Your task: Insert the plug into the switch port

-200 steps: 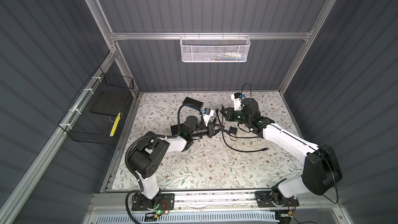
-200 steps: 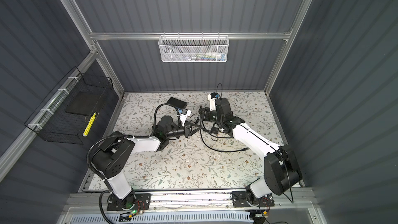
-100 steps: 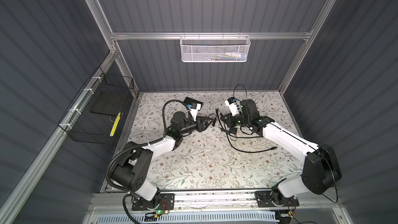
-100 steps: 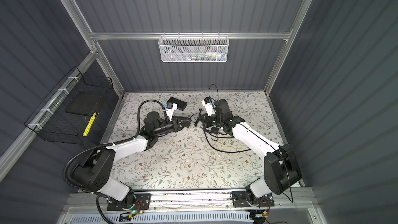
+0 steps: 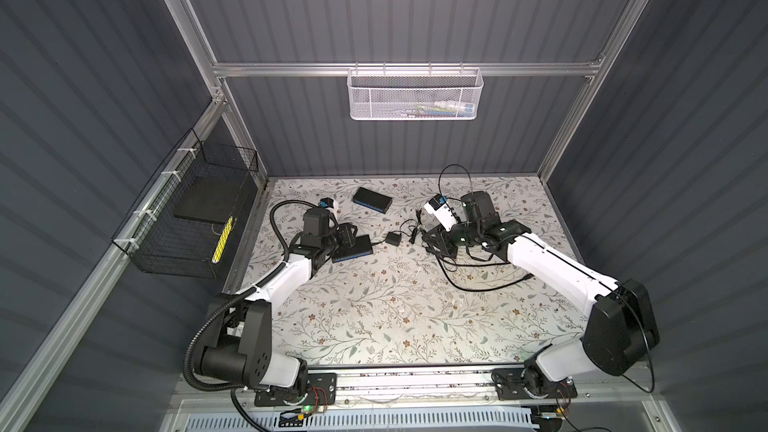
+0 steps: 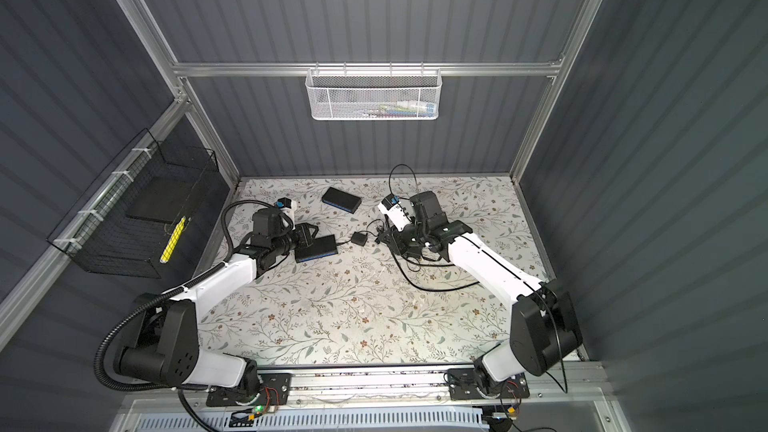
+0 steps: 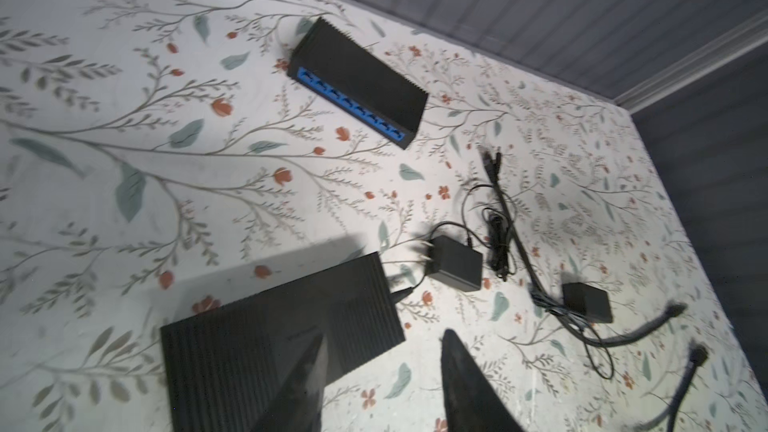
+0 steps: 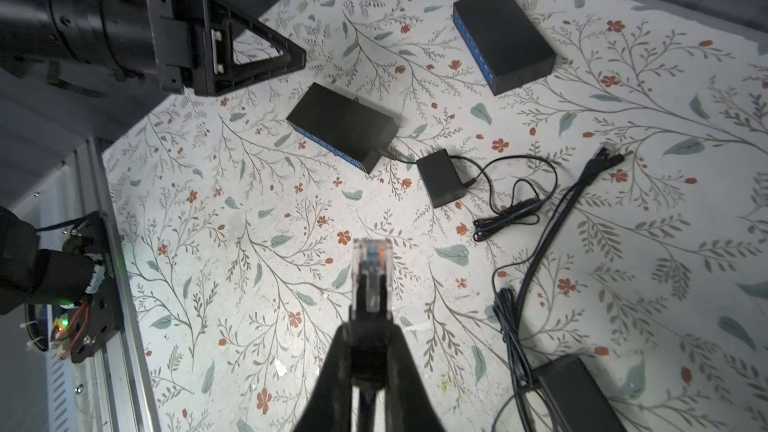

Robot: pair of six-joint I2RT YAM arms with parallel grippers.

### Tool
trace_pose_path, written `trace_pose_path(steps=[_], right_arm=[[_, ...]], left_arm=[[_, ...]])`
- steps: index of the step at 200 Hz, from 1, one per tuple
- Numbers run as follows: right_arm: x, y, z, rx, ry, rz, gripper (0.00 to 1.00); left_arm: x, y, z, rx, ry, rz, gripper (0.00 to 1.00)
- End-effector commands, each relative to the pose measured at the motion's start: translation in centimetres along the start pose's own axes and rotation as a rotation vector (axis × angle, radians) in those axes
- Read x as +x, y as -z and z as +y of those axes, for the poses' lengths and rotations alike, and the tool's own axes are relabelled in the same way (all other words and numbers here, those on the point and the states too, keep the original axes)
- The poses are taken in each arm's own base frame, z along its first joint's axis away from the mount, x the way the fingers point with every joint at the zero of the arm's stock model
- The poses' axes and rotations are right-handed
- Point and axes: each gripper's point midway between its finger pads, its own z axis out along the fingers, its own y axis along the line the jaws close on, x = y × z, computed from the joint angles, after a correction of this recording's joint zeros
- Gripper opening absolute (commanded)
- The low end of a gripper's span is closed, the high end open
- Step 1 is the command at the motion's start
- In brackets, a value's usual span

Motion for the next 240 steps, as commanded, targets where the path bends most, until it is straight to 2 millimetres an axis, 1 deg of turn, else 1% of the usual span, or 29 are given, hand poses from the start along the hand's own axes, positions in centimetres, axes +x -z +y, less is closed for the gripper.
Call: trace_pose_path(steps=[1, 18, 40, 62, 78, 98, 114, 127, 147, 171, 194, 221, 240], right_arm=[[2.1, -1.6, -1.0, 0.111, 0.063, 0.162, 0.00], [3.2, -3.2, -1.5, 0.164, 0.051, 0.245, 0.00], [3.9, -5.1, -1.0, 0.185, 0.031, 0.278, 0.00], [4.7, -6.9, 0.0, 0.190, 0.012, 0.301, 0.00], [5.2, -8.4, 1.2, 0.181, 0.014, 0.338, 0.00], [5.5, -10.4, 2.8, 0.174, 0.017, 0.373, 0.00], [5.9, -11.9, 3.9, 0.160, 0.002, 0.387, 0.00], [6.2, -13.3, 4.5, 0.144, -0.035, 0.389, 0.00], [6.6, -15.0, 5.4, 0.120, -0.072, 0.402, 0.00], [6.8, -16.3, 6.2, 0.112, -0.058, 0.419, 0.00], [6.9, -17.3, 6.2, 0.112, -0.063, 0.438, 0.00], [6.8, -18.3, 6.1, 0.116, -0.071, 0.455, 0.00], [6.7, -18.9, 6.1, 0.113, -0.080, 0.465, 0.00]], left_arm=[[-0.2, -0.4, 2.0, -0.102, -0.007, 0.042, 0.46], [-0.2, -1.5, 2.6, -0.123, -0.009, 0.064, 0.46], [-0.6, -2.7, 3.2, -0.143, -0.021, 0.072, 0.46], [-1.1, -4.0, 3.8, -0.162, -0.044, 0.075, 0.45], [-1.5, -5.1, 3.8, -0.143, -0.082, 0.069, 0.44], [-2.2, -6.2, 4.3, -0.155, -0.120, 0.065, 0.44], [-2.2, -7.5, 5.2, -0.146, -0.119, 0.092, 0.43], [-1.9, -8.5, 6.4, -0.164, -0.106, 0.099, 0.42], [-1.5, -9.1, 8.2, -0.161, -0.066, 0.105, 0.42], [-1.3, -9.6, 9.0, -0.152, -0.073, 0.132, 0.41], [-0.8, -10.3, 9.3, -0.143, -0.074, 0.166, 0.41], [-0.6, -10.8, 9.0, -0.111, -0.066, 0.179, 0.41], [-0.4, -11.1, 8.4, -0.076, -0.061, 0.204, 0.40]])
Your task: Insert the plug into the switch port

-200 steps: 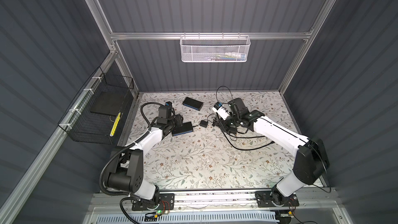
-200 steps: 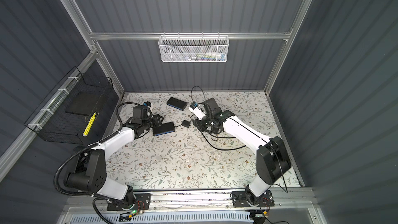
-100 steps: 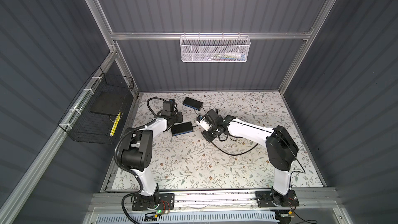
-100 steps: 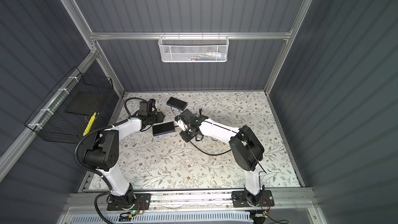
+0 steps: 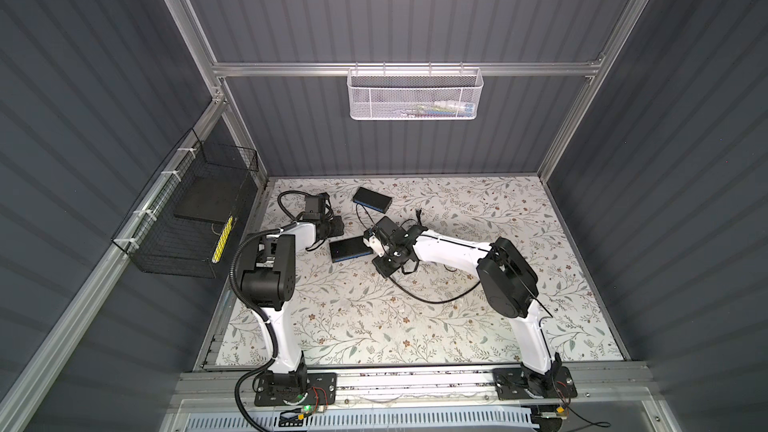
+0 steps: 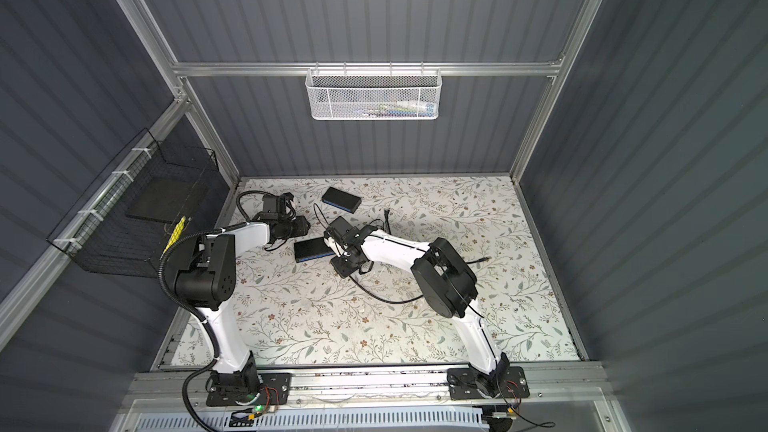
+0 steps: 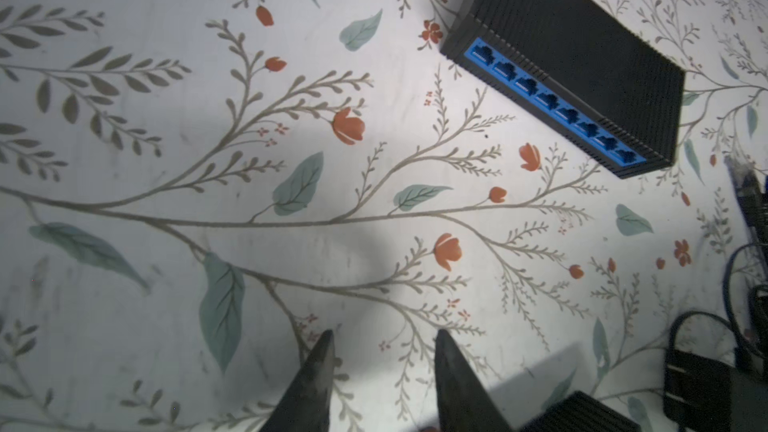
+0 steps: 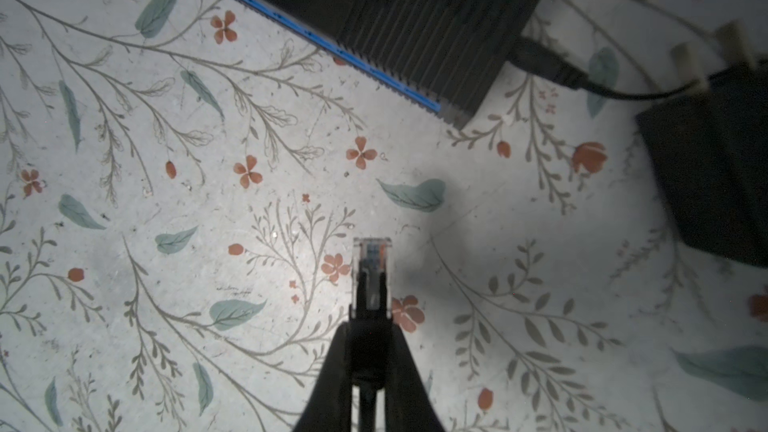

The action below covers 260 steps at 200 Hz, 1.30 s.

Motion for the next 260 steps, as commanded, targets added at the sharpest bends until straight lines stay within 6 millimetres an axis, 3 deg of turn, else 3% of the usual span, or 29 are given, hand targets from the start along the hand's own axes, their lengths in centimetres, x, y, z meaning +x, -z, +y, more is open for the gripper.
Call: trace_pose_path(steps=[1, 30, 57, 121, 214, 260], right_arm=[[-0.2, -0.3, 0.5, -0.010, -0.018, 0.025, 0.00], [-0.6, -0.6, 0.5, -0.007, -0.022, 0.029, 0.00], [-0.9, -0.5, 0.5, -0.010, -0.024, 0.024, 0.00], [-0.5, -1.1, 0.9, -0.038, -0.022, 0.046, 0.00], [-0.7, -2.4, 1.4, -0.060, -0.028, 0.088, 0.00], [-0.8, -2.6, 1.3, -0.038, -0.010, 0.103, 0.00]], left_arm=[[0.2, -0.5, -1.1, 0.065, -0.021, 0.044, 0.40], [1.7, -0.8, -1.0, 0.063, -0.017, 0.138, 0.40], [2.9, -0.7, -2.0, 0.128, -0.036, 0.226, 0.40], [5.0, 0.7, -3.5, 0.210, 0.019, 0.287, 0.39], [6.7, 2.7, -3.9, 0.217, 0.112, 0.280, 0.36], [6.5, 3.4, -3.7, 0.196, 0.133, 0.247, 0.36]])
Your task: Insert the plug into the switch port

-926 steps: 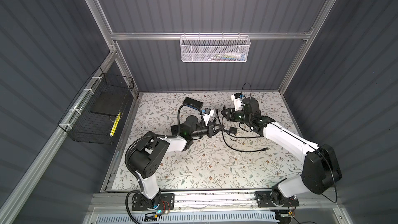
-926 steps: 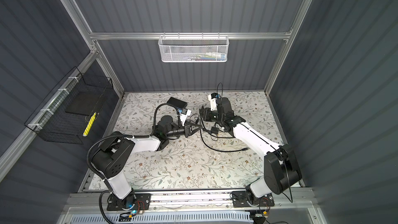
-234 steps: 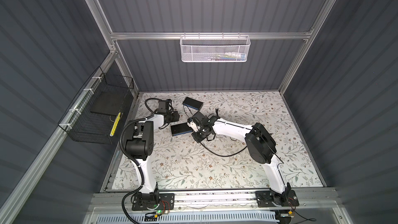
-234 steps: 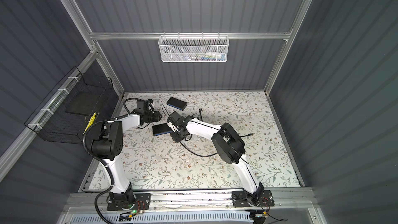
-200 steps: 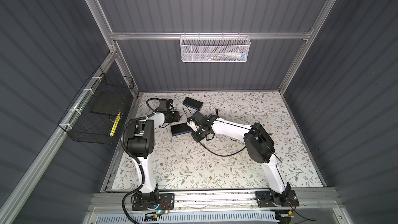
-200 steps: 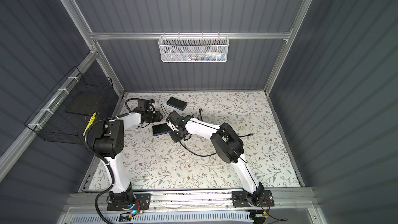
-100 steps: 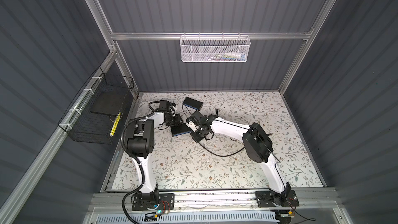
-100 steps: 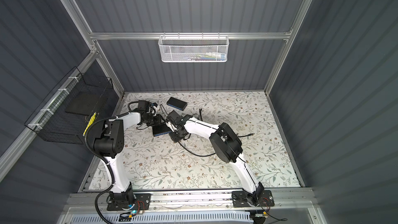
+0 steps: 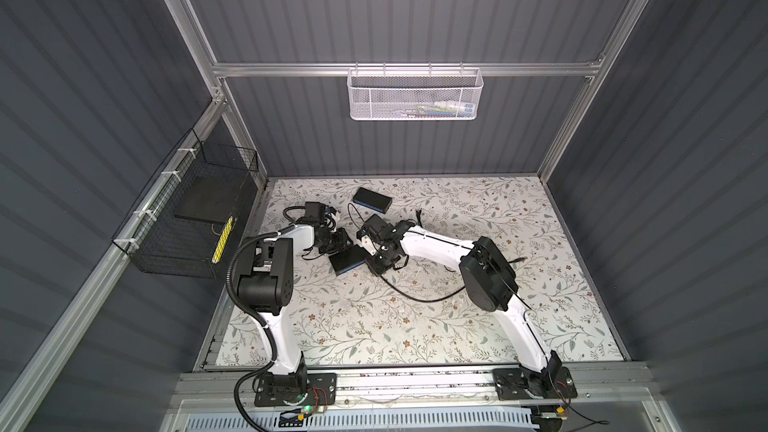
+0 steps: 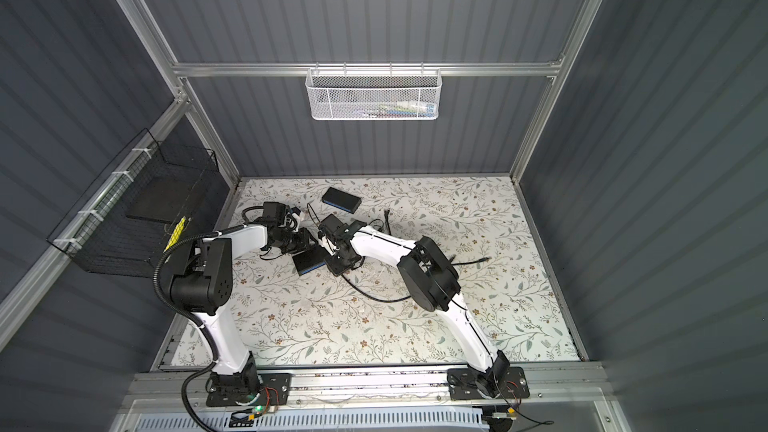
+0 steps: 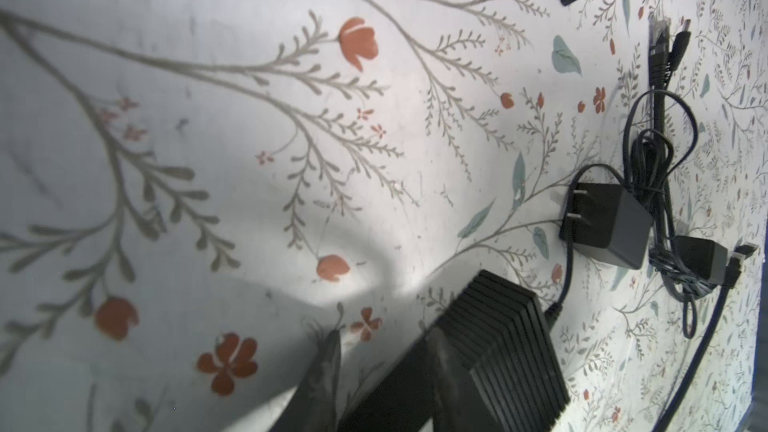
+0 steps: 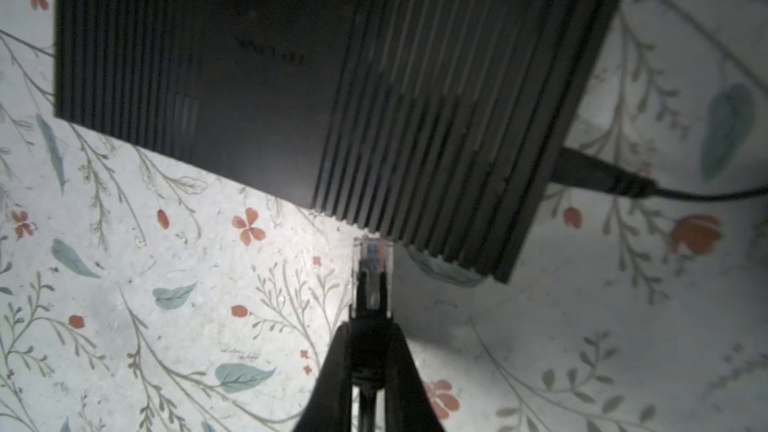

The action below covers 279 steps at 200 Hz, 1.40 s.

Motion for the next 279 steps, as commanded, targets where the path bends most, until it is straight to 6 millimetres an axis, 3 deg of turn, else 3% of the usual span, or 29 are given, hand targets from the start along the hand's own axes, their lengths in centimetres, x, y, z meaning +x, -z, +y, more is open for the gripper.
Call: trace_pose_path(steps=[1, 98, 161, 279], right_arm=[[0.2, -0.3, 0.2, 0.012, 0.011, 0.023, 0.00], [0.7, -0.5, 0.6, 0.020, 0.022, 0.035, 0.00], [0.6, -0.8, 0.8, 0.016, 0.020, 0.031, 0.00], [-0.3, -1.1, 1.1, 0.011, 0.022, 0.028, 0.00]], left_arm=[[-0.2, 1.1, -0.5, 0.000, 0.017, -0.030, 0.36], [-1.4, 3.8, -0.1, -0.021, 0.026, -0.113, 0.38], [0.3, 2.0, 0.3, 0.021, 0.044, -0.054, 0.36], [1.5, 1.1, 0.2, 0.061, 0.020, -0.017, 0.40]])
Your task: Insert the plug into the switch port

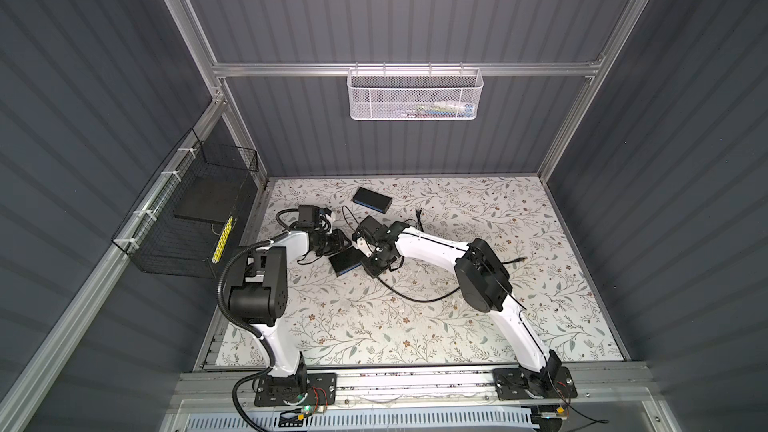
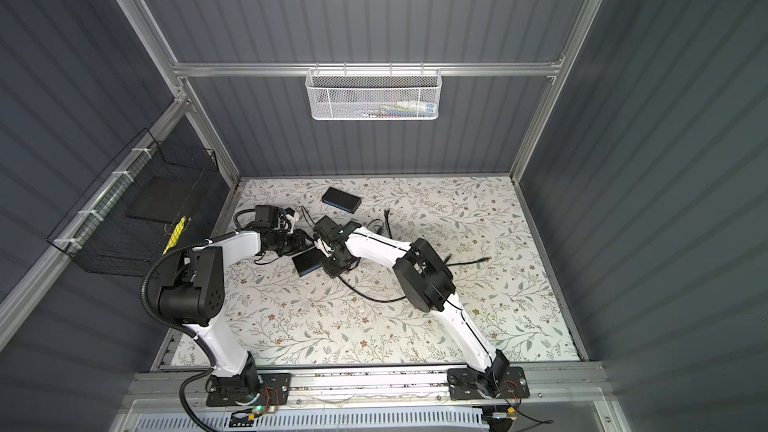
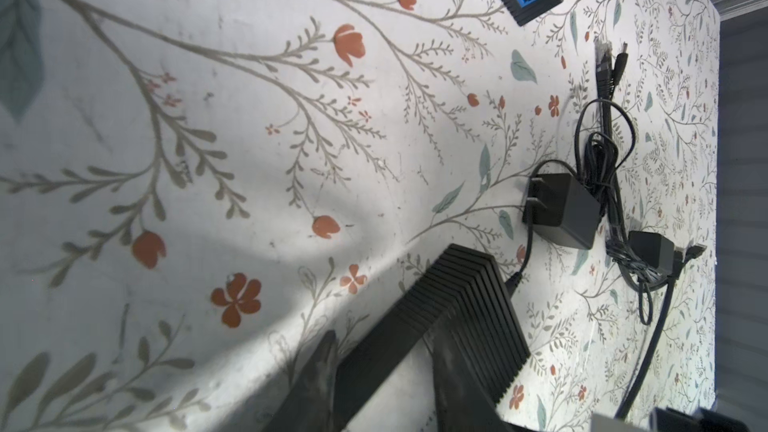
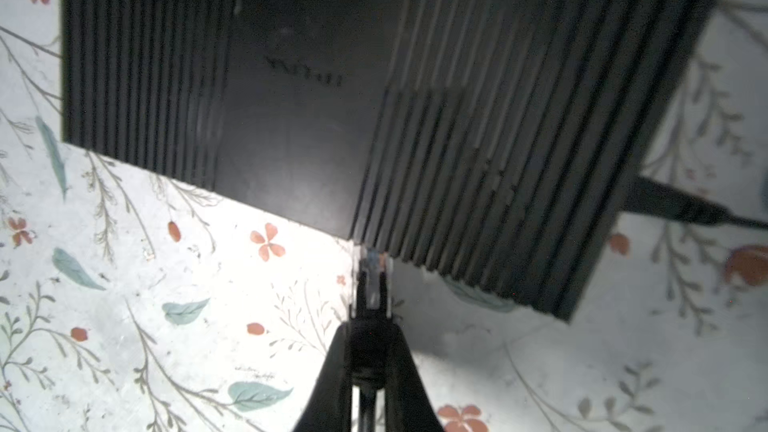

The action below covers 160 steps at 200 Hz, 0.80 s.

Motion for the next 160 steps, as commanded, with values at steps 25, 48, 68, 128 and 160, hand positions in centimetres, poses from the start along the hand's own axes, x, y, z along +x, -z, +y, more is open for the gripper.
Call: trace_pose_path(steps=[25, 48, 68, 128, 160], right_arm=[[-0.3, -0.4, 0.1, 0.011, 0.001, 0.006, 0.00], [-0.5, -0.3, 0.0, 0.016, 0.000, 0.000, 0.00], [-0.7, -0.4, -0.1, 0.022, -0.001, -0.001, 0.00], [-1.5, 0.0, -1.2, 0.092, 0.008, -0.023, 0.00], [-1.7, -0.2, -1.7, 0.135, 0.023, -0.035, 0.00]], left_arm=[[1.4, -1.0, 0.5, 0.028, 0.005, 0.048, 0.40], [1.7, -1.1, 0.5, 0.034, 0.009, 0.055, 0.40], [1.7, -1.1, 0.3, 0.044, 0.012, 0.056, 0.40], [1.7, -1.3, 0.1, 0.060, 0.018, 0.059, 0.39], [1.8, -1.4, 0.0, 0.067, 0.016, 0.061, 0.39]])
